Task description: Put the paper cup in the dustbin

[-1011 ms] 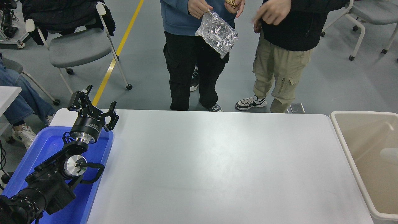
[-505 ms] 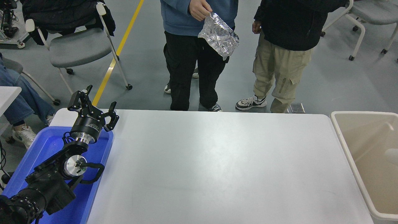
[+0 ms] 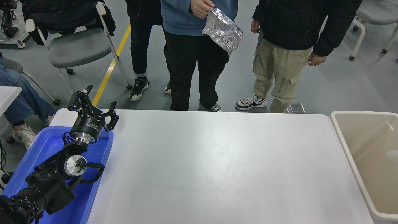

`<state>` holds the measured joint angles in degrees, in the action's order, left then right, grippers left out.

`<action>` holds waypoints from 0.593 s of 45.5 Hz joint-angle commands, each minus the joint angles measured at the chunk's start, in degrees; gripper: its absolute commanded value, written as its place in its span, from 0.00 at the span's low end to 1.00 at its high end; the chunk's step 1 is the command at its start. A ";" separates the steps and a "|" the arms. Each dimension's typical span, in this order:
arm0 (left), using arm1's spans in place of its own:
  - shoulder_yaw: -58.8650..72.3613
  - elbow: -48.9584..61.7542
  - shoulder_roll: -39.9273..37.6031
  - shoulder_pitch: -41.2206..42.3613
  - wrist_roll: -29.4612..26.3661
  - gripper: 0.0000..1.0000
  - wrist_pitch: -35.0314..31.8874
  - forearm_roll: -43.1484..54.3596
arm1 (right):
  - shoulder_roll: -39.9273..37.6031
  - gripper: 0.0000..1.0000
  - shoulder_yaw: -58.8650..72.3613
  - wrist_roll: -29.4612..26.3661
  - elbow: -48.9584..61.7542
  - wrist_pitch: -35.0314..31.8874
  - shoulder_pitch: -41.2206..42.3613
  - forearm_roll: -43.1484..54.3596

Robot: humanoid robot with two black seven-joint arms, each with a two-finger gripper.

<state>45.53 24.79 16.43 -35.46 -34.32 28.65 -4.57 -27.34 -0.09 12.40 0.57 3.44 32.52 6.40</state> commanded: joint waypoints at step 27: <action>0.00 0.00 0.00 0.04 -0.05 1.00 0.00 0.00 | -0.08 0.27 0.70 0.52 -0.30 -0.27 0.27 -0.07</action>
<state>45.53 24.79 16.43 -35.46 -34.32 28.65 -4.57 -27.46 -0.44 12.88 0.71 4.16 32.77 5.92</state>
